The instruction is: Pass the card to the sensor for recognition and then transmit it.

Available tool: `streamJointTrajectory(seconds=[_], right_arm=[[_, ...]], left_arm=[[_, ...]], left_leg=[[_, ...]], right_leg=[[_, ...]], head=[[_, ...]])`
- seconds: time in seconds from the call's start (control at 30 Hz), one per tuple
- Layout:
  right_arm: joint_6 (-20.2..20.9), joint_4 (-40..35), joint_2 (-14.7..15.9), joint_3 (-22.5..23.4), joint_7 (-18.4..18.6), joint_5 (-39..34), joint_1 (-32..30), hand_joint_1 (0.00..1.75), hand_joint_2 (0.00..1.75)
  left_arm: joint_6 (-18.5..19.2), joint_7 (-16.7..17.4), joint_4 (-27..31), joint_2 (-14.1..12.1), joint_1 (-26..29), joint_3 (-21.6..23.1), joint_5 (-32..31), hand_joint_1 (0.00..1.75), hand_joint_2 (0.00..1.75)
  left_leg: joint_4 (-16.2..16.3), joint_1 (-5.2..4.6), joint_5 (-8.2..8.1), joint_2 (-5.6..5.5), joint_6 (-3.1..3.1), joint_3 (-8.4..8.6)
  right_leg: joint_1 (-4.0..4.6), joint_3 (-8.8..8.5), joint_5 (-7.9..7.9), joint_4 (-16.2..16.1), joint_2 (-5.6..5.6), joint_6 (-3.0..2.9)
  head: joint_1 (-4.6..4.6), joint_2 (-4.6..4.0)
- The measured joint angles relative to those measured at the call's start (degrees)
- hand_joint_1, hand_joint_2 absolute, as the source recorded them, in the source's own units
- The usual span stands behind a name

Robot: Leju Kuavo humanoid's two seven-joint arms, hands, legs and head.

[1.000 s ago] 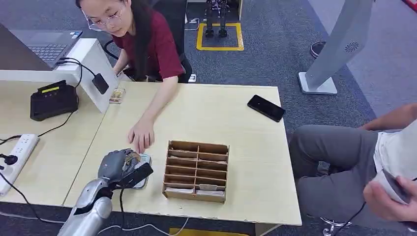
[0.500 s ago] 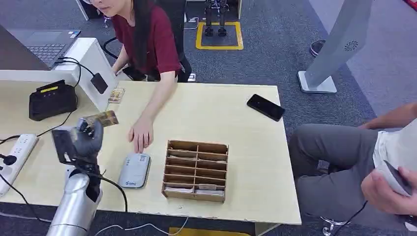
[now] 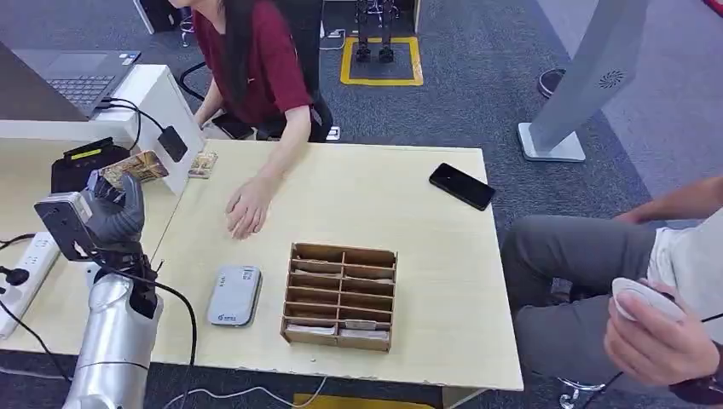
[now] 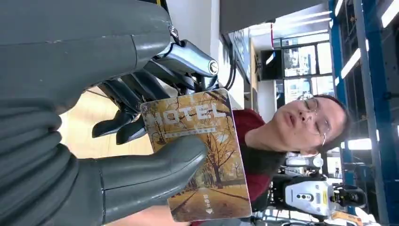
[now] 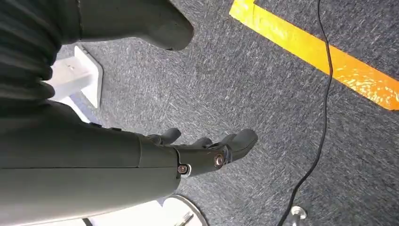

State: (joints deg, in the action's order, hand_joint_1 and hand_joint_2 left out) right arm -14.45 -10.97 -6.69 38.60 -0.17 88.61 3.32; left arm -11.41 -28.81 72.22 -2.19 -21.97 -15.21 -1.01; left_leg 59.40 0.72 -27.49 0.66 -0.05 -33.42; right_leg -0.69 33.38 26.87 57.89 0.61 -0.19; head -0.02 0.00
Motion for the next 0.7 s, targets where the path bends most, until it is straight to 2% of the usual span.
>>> streamJointTrajectory(seconds=[0.13, 0.23, 0.3, 0.37, 0.47, 0.57, 0.7], right_arm=[[-0.04, -0.04, 0.0, 0.0, 0.46, 0.04, 0.02, 0.0, 1.75], [-0.2, -0.07, 0.02, 0.0, 0.41, 0.15, 0.02, 0.0, 1.75], [-0.22, -0.07, 0.0, -0.04, 0.09, 0.39, 0.09, 0.0, 1.75], [-0.22, -0.09, 0.02, -0.13, -0.46, 0.63, 0.23, 0.0, 1.75], [-0.59, -0.13, 0.0, -0.37, -0.94, 0.66, 0.44, 0.0, 1.75], [-0.83, -0.17, 0.02, -0.52, -1.16, 0.66, 0.63, 0.0, 1.75], [-0.7, -0.24, 0.02, -0.59, -0.48, 0.66, 0.64, 0.0, 1.75]], left_arm=[[-0.57, 0.0, 0.0, -0.13, -1.18, -0.15, -0.18, 1.75, 1.75], [-3.17, -0.79, -0.24, -0.5, -2.12, -0.13, -2.41, 1.75, 1.75], [-7.99, -3.02, -0.88, -0.9, -2.98, -0.13, -7.69, 1.75, 1.75], [-15.15, -5.13, -1.96, -1.53, -4.0, -0.11, -16.76, 1.75, 1.75], [-23.01, -5.94, -4.26, -2.51, -5.1, 0.11, -27.92, 1.75, 1.75], [-25.79, -6.19, -6.82, -3.13, -5.91, 0.15, -33.23, 1.75, 1.75], [-26.73, -6.38, -8.48, -3.21, -6.18, 0.28, -35.03, 1.75, 1.75]], left_leg=[[0.0, 0.0, 0.0, -0.01, 0.0, -0.01], [0.0, 0.0, 0.0, 0.01, 0.0, -0.01], [0.0, 0.01, 0.01, 0.01, 0.0, -0.01], [0.0, 0.0, 0.01, 0.01, 0.0, -0.01], [0.0, 0.0, 0.01, 0.01, 0.0, -0.01], [0.0, 0.0, 0.01, 0.02, 0.0, 0.0], [0.0, 0.0, 0.01, 0.02, 0.0, -0.01]], right_leg=[[0.0, 0.01, 0.0, 0.0, 0.0, 0.0], [0.0, 0.01, -0.01, 0.0, -0.01, -0.01], [0.0, 0.02, -0.01, 0.01, -0.01, -0.01], [0.0, 0.02, -0.01, 0.01, -0.01, -0.01], [0.0, 0.03, -0.01, 0.0, -0.01, -0.01], [0.0, 0.04, -0.01, 0.0, -0.02, -0.01], [0.0, 0.04, -0.01, 0.0, -0.03, -0.01]], head=[[0.0, 0.0], [0.0, 0.0], [-0.02, 0.0], [0.0, 0.0], [0.0, 0.0], [0.0, 0.0], [0.0, -0.02]])
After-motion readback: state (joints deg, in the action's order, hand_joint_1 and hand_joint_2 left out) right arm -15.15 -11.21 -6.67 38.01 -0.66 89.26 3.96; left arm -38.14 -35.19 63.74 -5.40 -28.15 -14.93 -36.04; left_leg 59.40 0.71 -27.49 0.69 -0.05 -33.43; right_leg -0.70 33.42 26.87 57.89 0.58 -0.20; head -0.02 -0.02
